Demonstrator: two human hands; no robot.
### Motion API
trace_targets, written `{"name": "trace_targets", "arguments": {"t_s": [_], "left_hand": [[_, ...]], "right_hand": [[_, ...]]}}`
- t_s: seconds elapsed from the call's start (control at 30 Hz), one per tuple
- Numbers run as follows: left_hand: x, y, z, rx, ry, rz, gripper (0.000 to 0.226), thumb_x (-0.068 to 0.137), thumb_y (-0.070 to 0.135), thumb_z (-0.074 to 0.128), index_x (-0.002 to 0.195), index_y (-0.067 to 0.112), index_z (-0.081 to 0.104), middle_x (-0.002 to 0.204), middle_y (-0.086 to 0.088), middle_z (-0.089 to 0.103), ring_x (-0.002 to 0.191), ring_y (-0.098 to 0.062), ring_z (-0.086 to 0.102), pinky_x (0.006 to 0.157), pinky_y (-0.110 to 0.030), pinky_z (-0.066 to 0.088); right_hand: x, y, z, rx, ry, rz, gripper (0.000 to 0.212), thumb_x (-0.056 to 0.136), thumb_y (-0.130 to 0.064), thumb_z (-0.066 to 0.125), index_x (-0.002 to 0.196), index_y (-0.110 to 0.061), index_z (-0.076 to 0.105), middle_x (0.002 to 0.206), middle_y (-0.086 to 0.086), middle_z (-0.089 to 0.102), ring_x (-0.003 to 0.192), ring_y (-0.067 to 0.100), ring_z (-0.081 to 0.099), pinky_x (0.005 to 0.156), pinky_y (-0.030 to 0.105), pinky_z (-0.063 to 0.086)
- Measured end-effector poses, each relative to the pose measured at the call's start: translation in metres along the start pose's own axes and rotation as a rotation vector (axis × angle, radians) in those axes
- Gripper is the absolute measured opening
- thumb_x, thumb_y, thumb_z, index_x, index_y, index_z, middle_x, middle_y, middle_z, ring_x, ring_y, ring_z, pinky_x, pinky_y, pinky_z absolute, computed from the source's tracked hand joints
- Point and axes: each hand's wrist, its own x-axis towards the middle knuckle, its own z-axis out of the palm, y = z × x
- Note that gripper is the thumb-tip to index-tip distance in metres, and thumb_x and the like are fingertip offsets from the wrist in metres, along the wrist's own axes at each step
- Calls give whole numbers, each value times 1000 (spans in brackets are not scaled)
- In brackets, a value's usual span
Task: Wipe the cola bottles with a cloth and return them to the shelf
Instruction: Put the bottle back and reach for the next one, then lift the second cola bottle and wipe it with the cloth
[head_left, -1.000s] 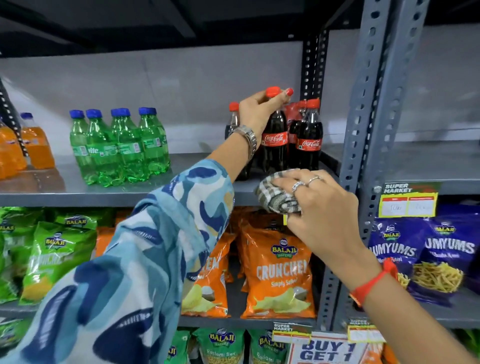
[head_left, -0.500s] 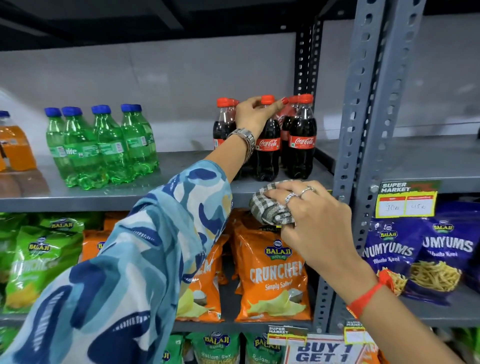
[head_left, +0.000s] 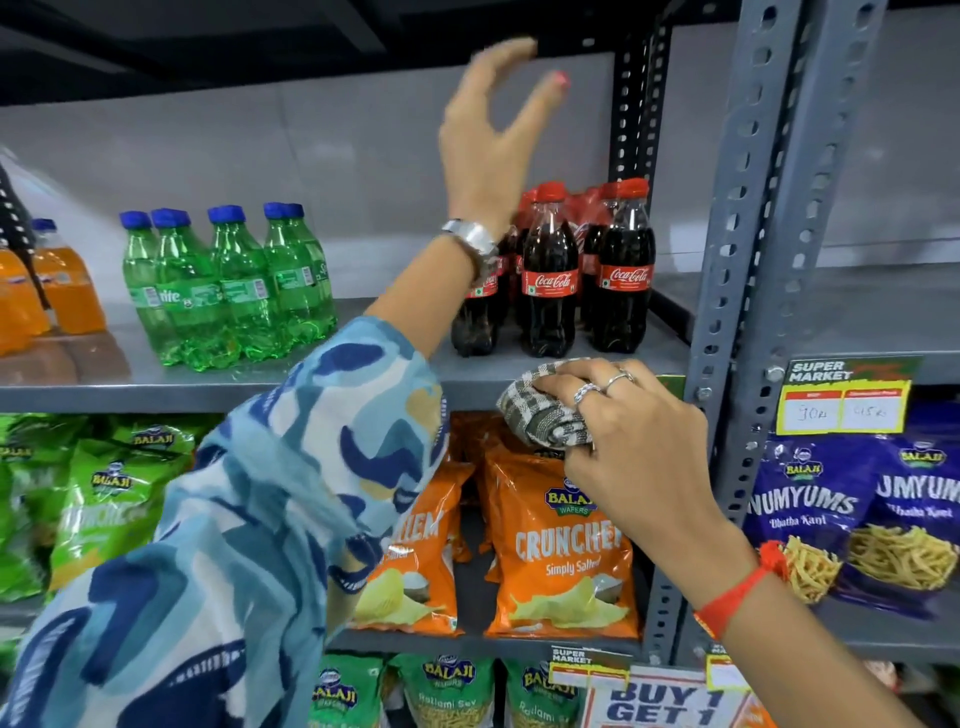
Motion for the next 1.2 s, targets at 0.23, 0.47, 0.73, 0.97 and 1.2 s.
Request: {"name": "trace_targets", "arguments": {"t_s": [0.23, 0.47, 0.73, 0.97, 1.2], "left_hand": [[-9, -48, -51, -80, -319, -740, 53, 84, 44, 53, 129, 17, 43, 130, -3, 52, 105, -14, 49, 94, -32, 39], [-16, -81, -47, -341, -465, -765, 13, 83, 25, 60, 90, 16, 67, 80, 5, 75, 73, -13, 69, 73, -28, 53], [-20, -86, -41, -517, -455, -812, 12, 82, 20, 57, 78, 12, 65, 70, 1, 72, 63, -18, 66, 70, -33, 52], [-24, -63, -51, -735, -331, -881, 15, 82, 21, 54, 75, 12, 64, 66, -1, 68, 60, -23, 64, 66, -35, 51], [-66, -27, -72, -704, -446, -969, 22, 86, 24, 51, 71, 13, 63, 66, 2, 64, 60, -20, 62, 64, -32, 50]], "right_hand": [[-1, -8, 1, 40, 58, -29, 52, 53, -10, 51, 98, -21, 73, 98, -7, 70, 85, 18, 63, 52, 15, 33], [-1, -9, 2, 51, 60, -33, 53, 49, -8, 54, 96, -20, 74, 96, -5, 71, 84, 19, 64, 47, 18, 39], [1, -10, 6, 30, 70, -53, 52, 48, -8, 55, 95, -20, 74, 94, -5, 71, 84, 19, 65, 46, 18, 40], [-4, -19, 7, 124, 193, -114, 53, 59, -11, 43, 101, -21, 73, 102, -6, 71, 91, 17, 61, 60, 20, 43], [-18, -38, -6, 110, 340, -223, 49, 67, -2, 51, 109, -19, 71, 115, 3, 68, 106, 28, 60, 84, 35, 50]]}}
